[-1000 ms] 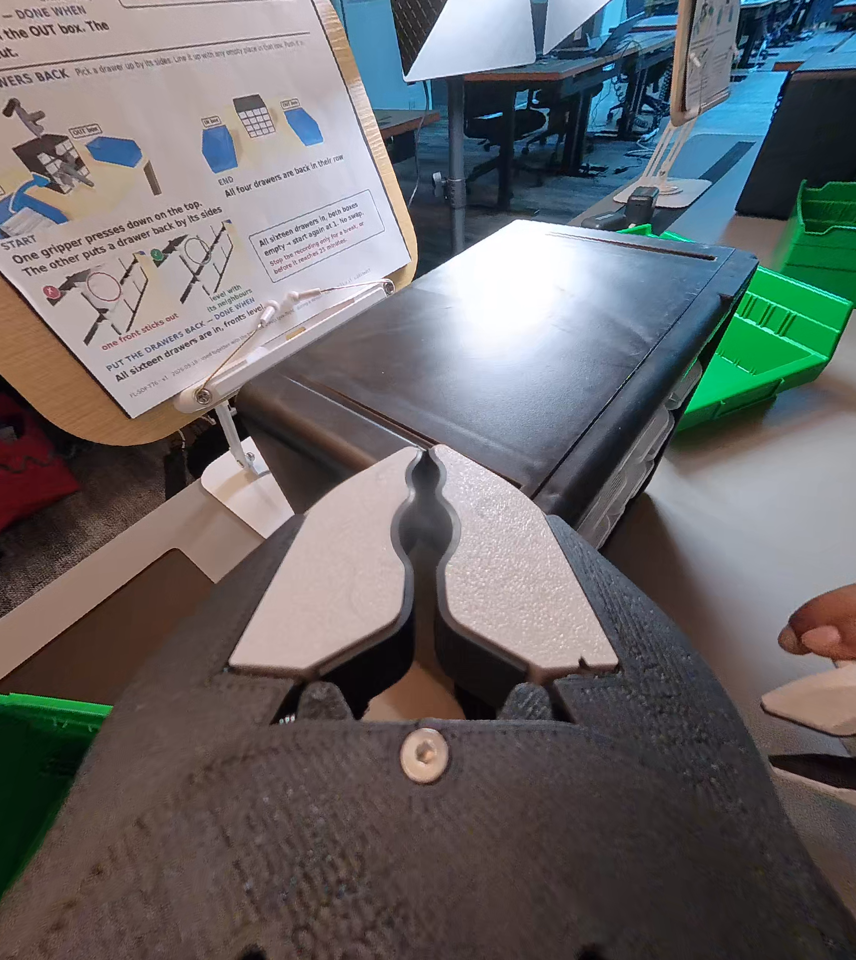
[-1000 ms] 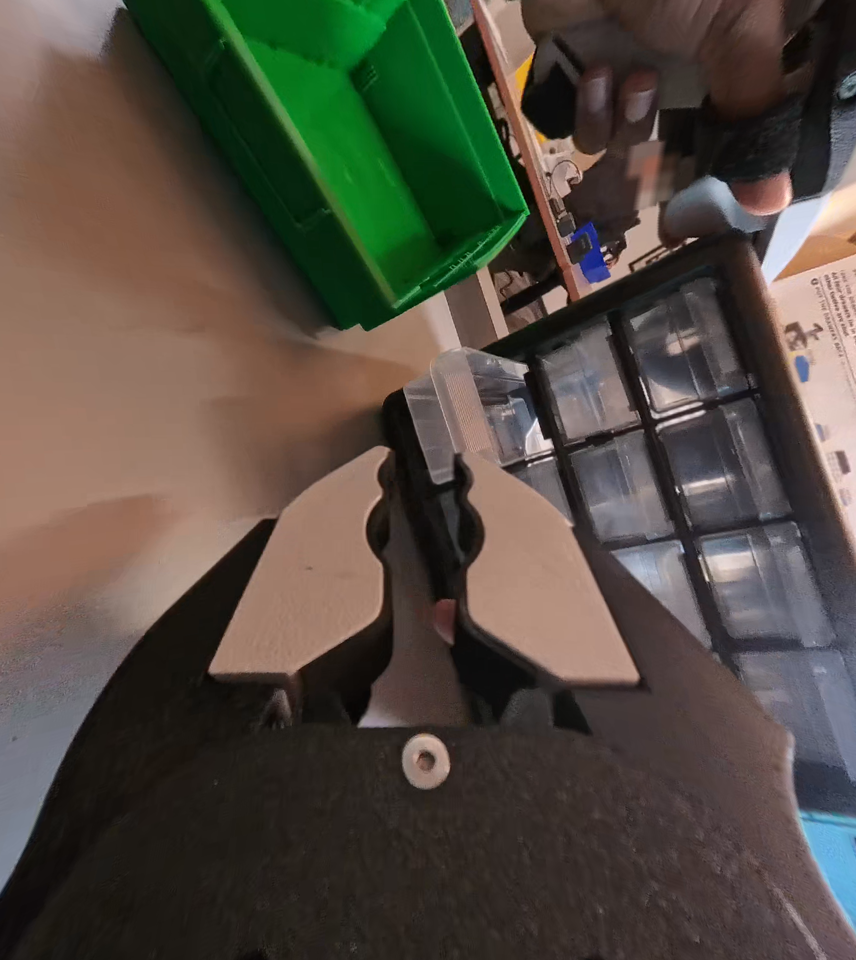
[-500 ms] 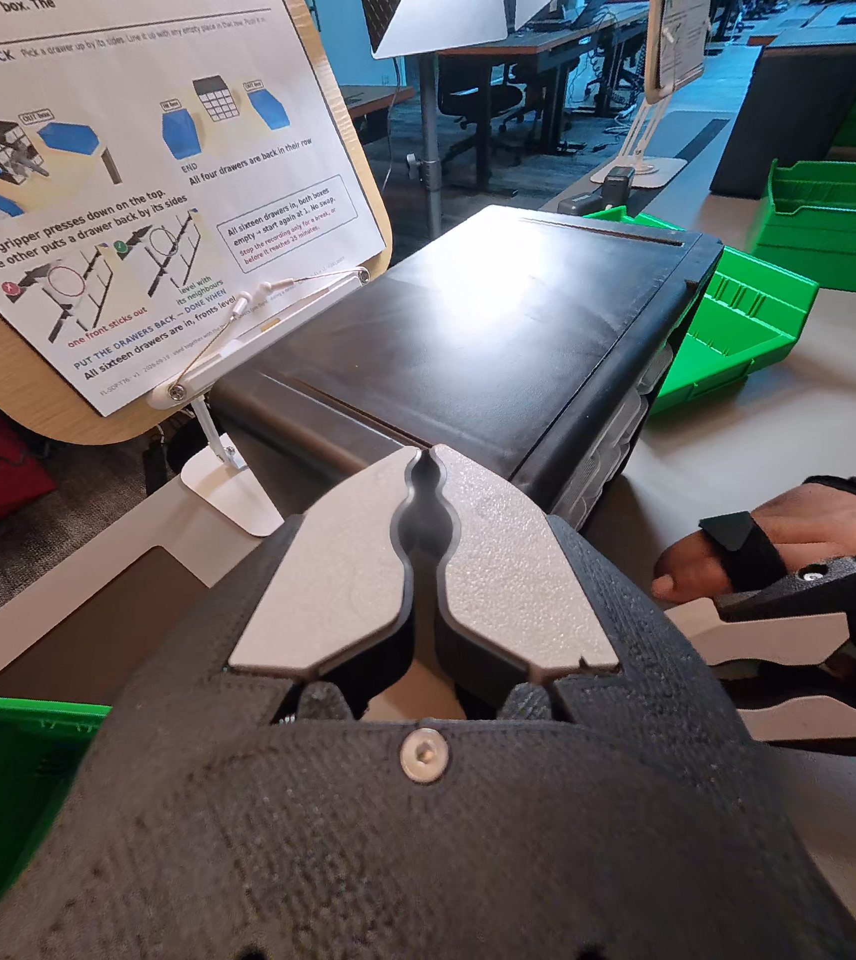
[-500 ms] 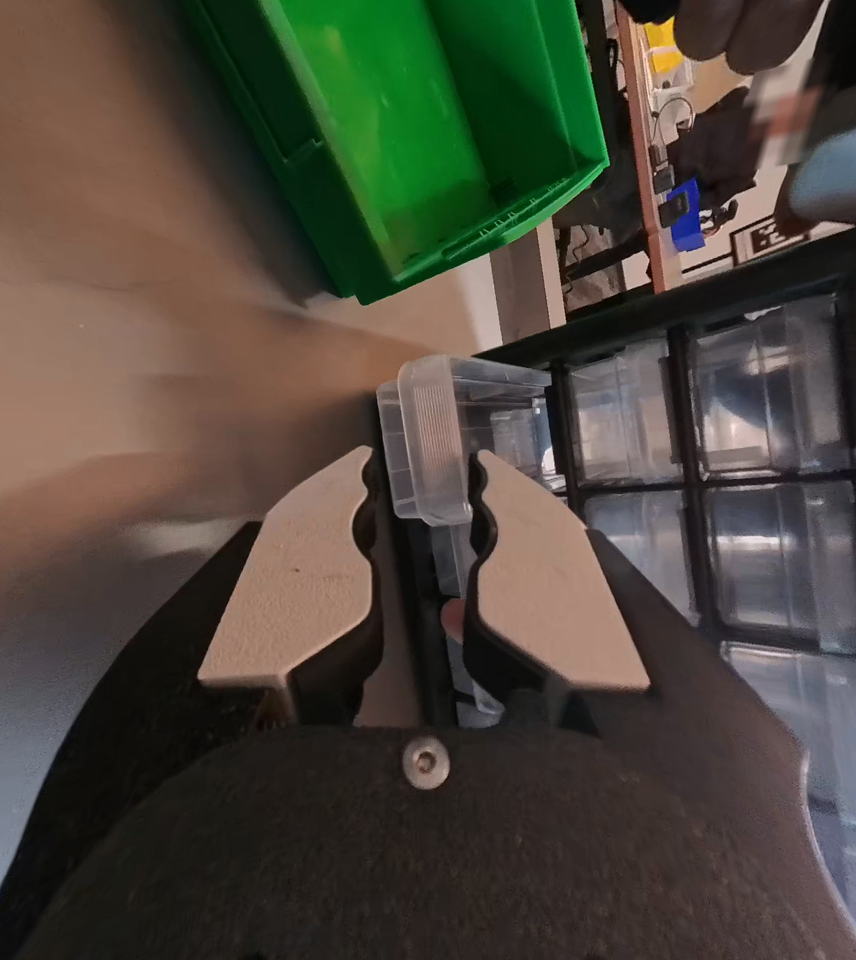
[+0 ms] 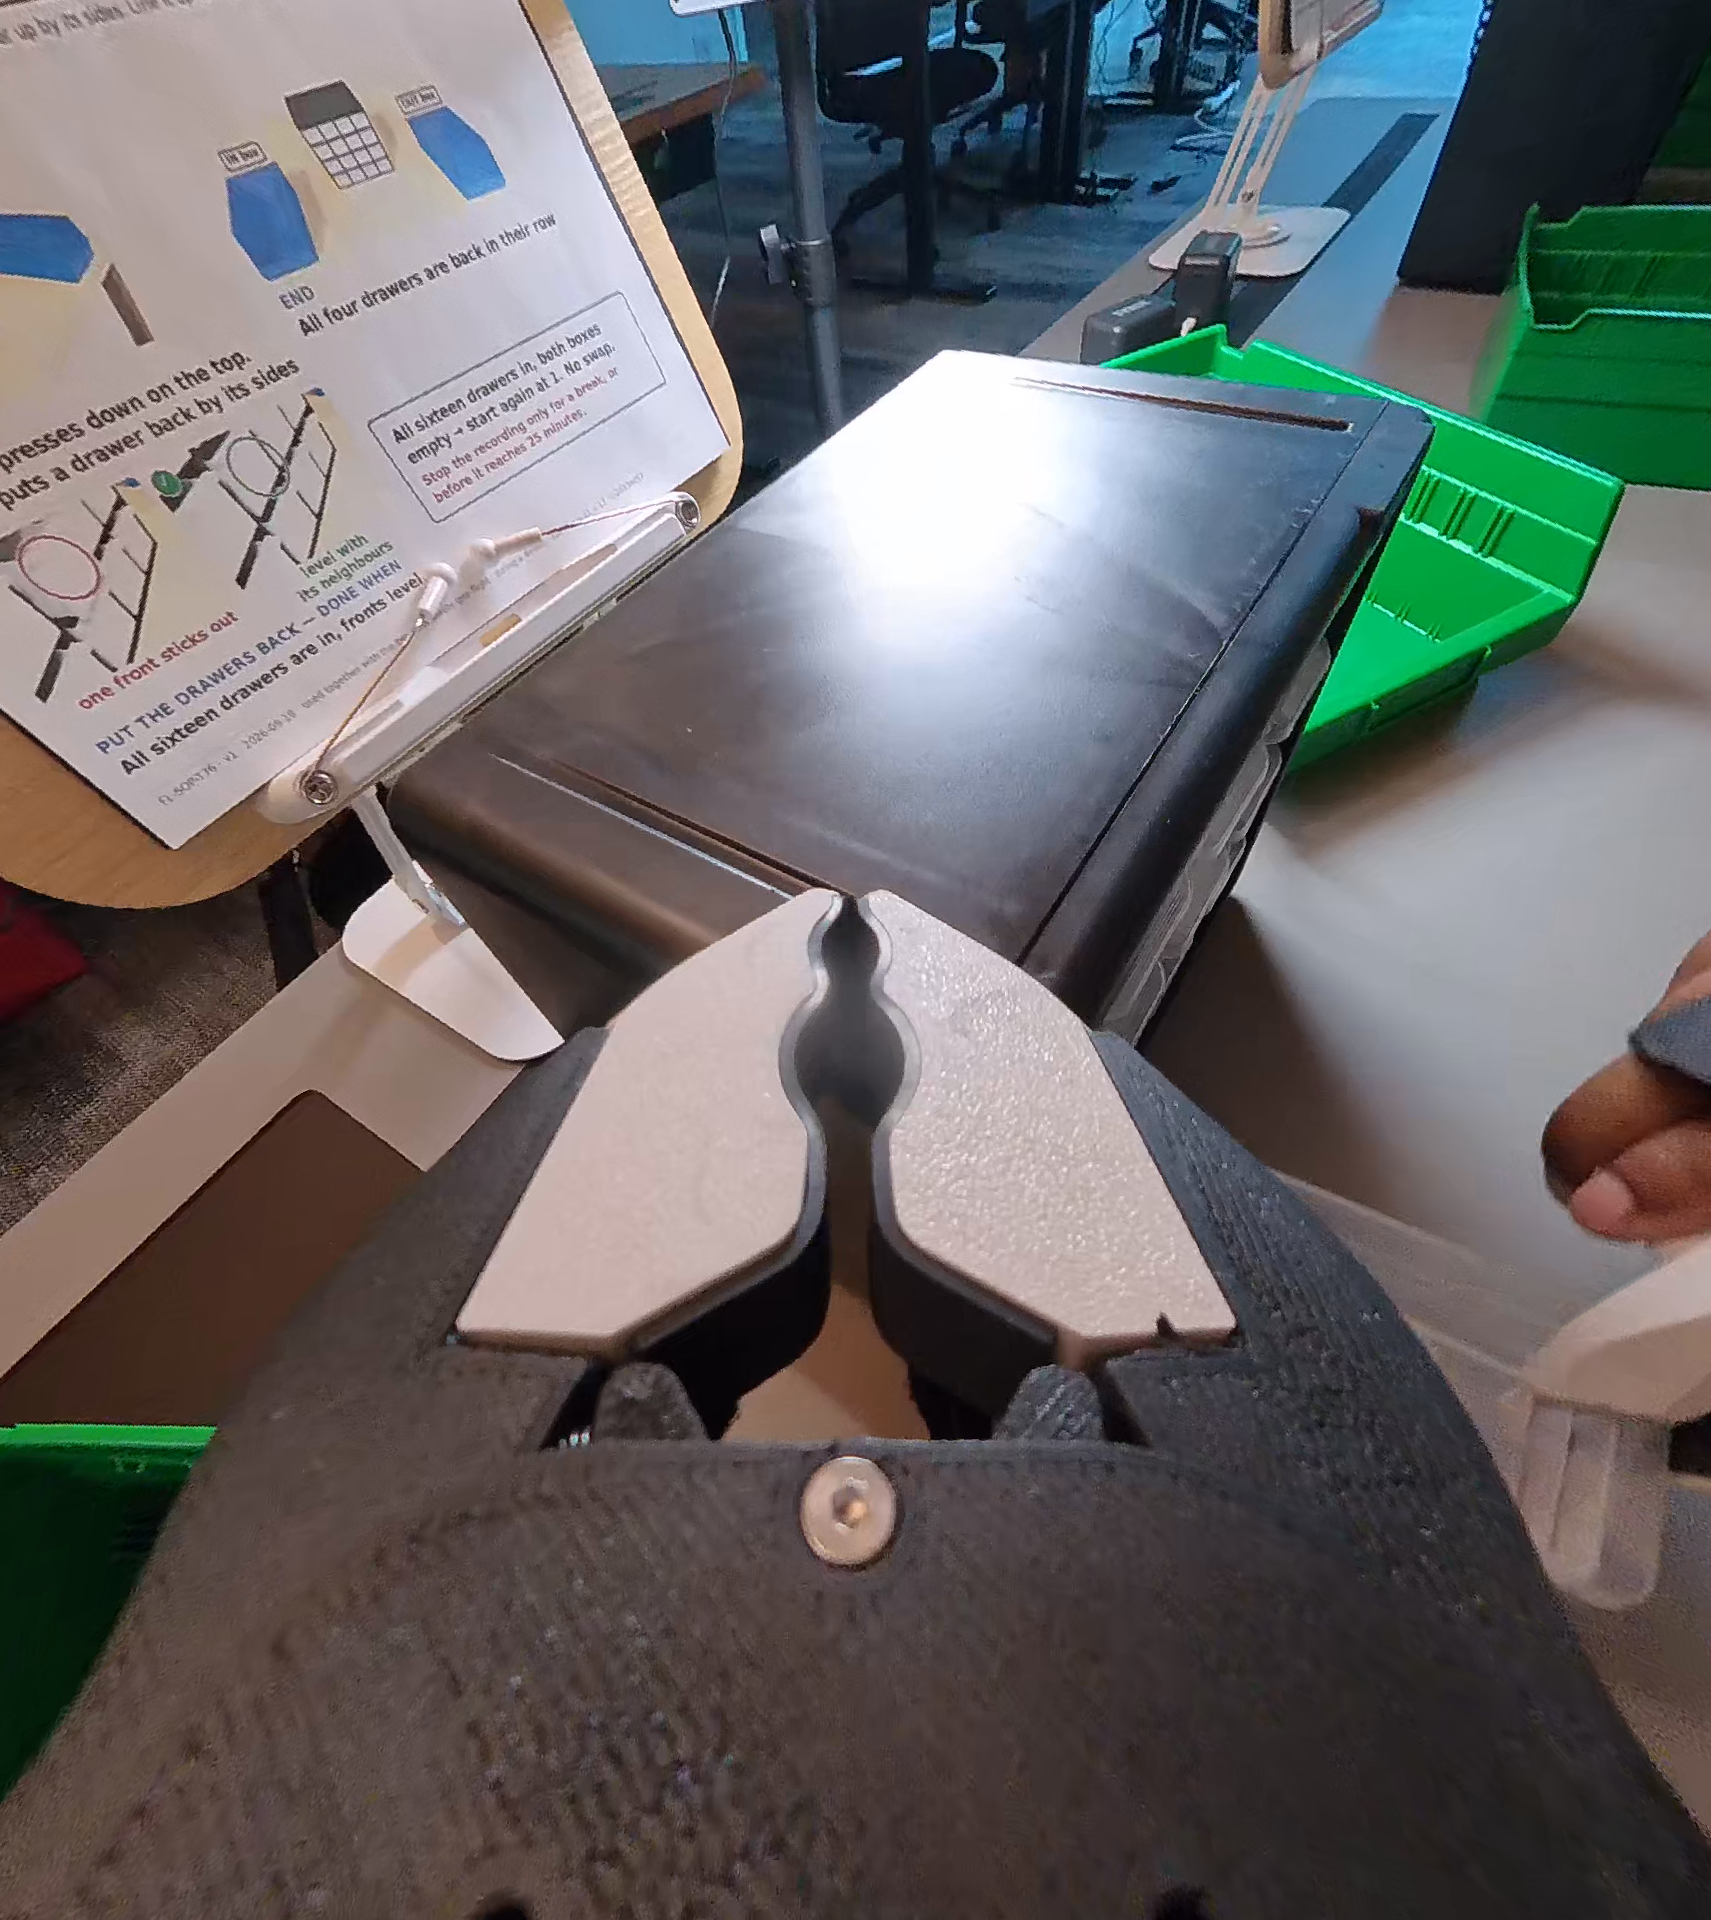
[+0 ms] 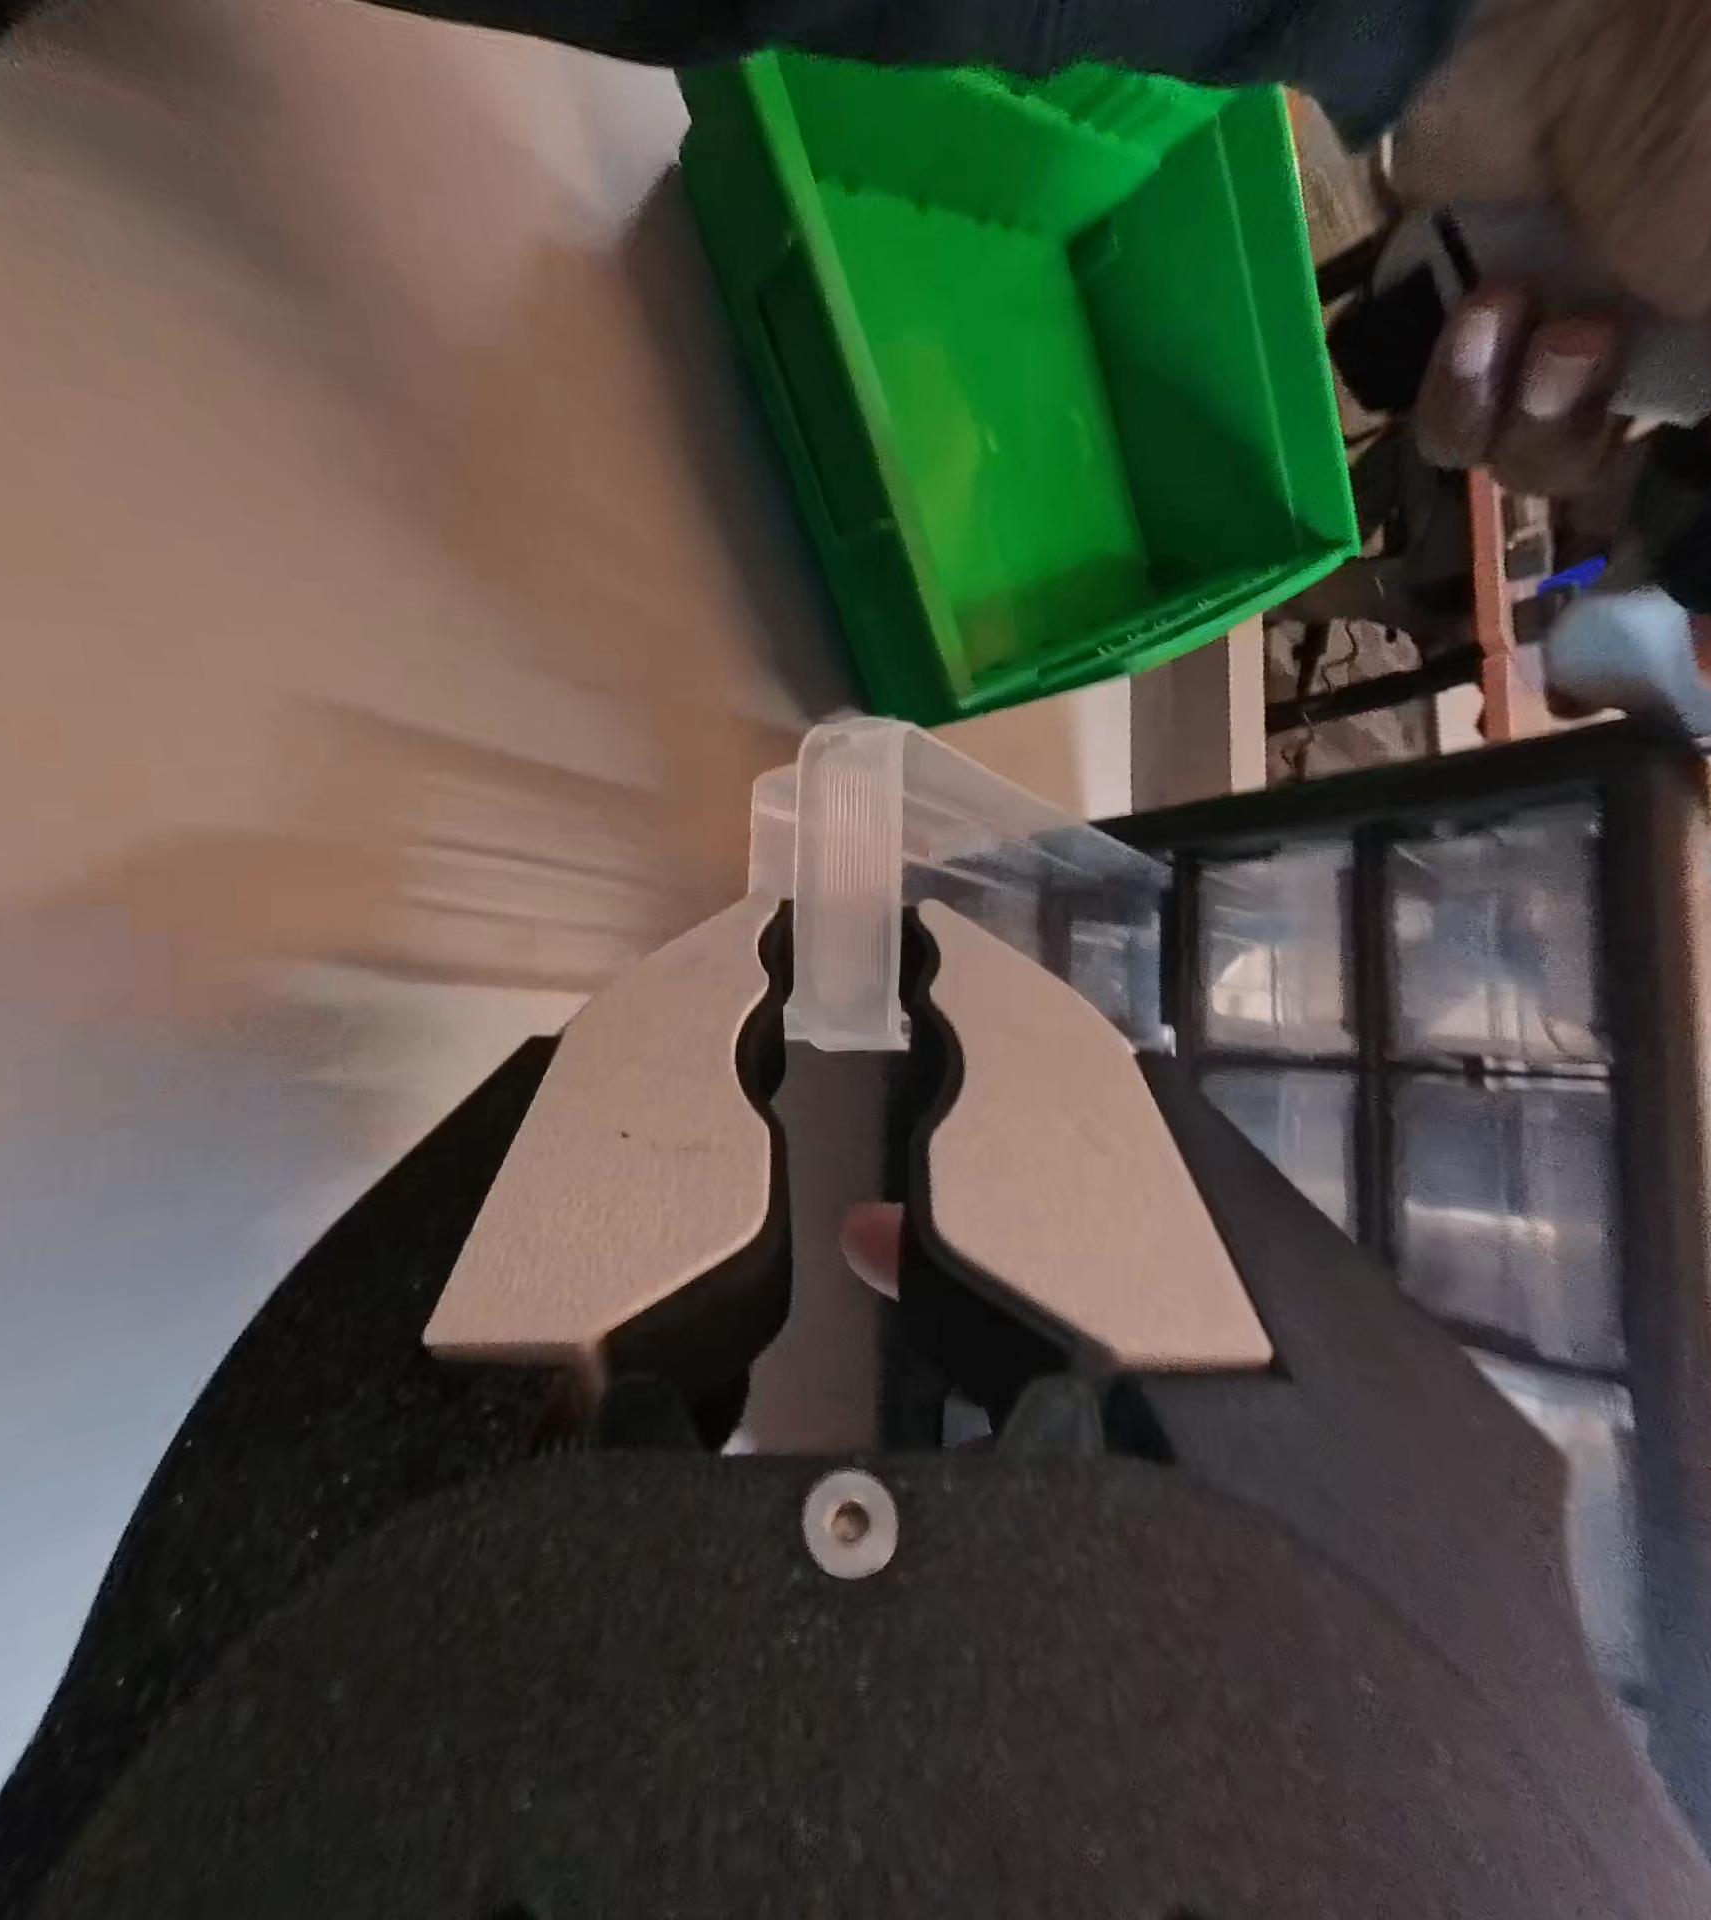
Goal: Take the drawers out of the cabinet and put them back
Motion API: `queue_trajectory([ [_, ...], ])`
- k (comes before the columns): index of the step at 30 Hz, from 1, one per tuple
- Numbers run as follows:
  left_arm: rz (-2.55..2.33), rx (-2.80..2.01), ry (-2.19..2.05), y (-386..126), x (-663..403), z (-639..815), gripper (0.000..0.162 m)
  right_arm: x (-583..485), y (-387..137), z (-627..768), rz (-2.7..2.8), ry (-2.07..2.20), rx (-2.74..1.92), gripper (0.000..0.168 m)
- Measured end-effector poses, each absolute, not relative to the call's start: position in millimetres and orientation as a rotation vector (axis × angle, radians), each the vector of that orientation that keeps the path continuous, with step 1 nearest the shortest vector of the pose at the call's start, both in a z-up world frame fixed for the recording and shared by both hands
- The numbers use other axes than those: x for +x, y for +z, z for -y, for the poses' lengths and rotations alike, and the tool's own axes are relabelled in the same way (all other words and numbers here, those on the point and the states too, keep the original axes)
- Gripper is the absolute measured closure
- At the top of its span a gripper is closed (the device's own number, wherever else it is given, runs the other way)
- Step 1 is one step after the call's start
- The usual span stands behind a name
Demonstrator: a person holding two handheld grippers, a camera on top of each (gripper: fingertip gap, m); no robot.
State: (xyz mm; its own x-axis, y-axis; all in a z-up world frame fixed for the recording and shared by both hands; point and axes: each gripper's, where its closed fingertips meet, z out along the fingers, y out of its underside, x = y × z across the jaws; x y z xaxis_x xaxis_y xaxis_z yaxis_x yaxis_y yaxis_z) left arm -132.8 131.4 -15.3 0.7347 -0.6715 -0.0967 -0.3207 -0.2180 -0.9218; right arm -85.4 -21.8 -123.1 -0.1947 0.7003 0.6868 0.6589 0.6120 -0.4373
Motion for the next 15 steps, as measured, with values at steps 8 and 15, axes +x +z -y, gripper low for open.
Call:
queue_trajectory([
  [8,-0.77,-1.808,-0.45,-15.0,-132.2,-130.8,0.161,-69.6,-71.6,27.6,1.871,0.445,-1.251,0.149],
  [15,-0.764,-1.799,-0.405,-14.9,-132.8,-130.3,0.162,-56.8,-48.8,45.3,1.773,0.727,-1.303,0.149],
])
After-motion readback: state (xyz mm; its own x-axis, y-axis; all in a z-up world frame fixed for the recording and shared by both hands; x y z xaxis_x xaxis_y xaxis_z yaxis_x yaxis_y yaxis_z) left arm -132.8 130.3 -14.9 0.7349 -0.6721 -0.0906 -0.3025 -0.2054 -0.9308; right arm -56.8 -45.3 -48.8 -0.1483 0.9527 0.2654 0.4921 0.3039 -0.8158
